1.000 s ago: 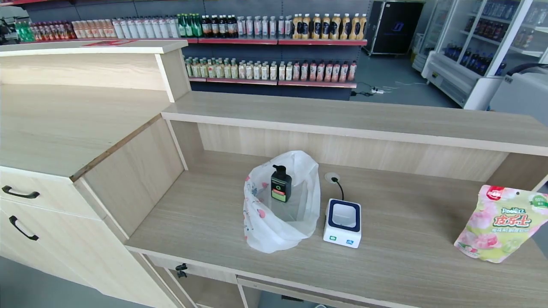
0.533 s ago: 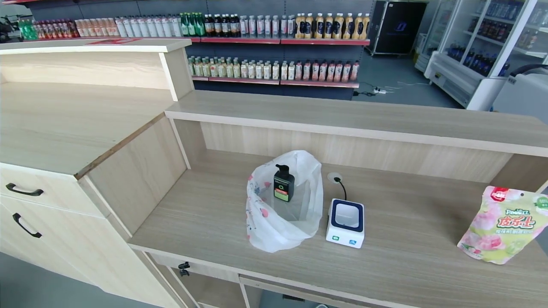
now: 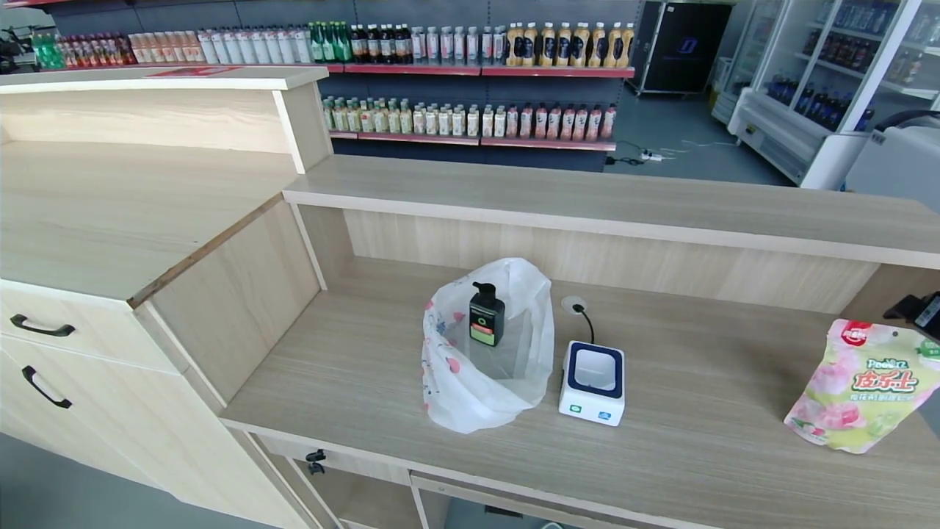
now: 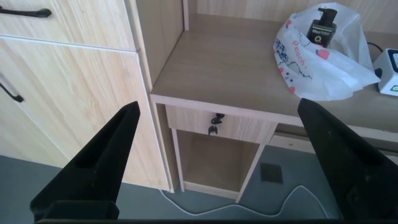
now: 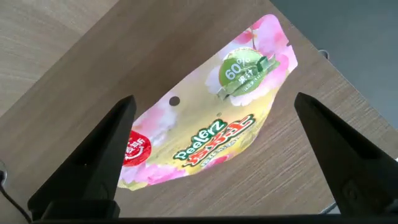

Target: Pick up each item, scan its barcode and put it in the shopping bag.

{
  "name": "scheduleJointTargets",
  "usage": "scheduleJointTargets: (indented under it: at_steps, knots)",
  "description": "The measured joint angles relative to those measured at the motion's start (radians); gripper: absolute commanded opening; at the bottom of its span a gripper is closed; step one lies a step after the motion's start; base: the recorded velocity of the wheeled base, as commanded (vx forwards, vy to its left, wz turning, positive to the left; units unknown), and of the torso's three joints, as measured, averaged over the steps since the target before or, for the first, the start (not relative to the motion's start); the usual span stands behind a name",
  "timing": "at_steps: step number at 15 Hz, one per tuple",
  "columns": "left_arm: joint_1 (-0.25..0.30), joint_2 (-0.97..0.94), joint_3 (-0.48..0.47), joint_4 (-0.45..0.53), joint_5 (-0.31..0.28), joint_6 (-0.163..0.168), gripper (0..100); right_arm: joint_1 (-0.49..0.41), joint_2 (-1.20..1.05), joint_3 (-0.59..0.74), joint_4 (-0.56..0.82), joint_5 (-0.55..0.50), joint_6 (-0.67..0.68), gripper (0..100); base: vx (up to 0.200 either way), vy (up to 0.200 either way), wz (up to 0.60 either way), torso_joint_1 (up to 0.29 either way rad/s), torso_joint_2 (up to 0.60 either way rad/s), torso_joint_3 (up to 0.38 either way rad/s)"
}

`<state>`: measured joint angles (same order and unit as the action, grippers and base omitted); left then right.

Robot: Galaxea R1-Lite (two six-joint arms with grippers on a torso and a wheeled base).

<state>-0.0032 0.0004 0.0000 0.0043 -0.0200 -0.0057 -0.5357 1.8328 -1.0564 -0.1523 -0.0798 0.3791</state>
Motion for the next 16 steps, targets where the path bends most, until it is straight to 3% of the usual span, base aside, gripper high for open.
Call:
scheduleJointTargets:
  at_steps: [10, 16]
  knots:
    - [0.0, 0.0, 0.0, 0.0, 0.0, 0.0, 100, 0.066, 0.12, -0.053, -0.003, 0.024, 0.002, 100, 0.0, 0.0, 0.0, 0.0, 0.0, 0.0]
    - [0.0, 0.0, 0.0, 0.0, 0.0, 0.0, 100, 0.081, 0.148, 0.024, -0.004, 0.014, -0.01, 100, 0.0, 0.0, 0.0, 0.0, 0.0, 0.0]
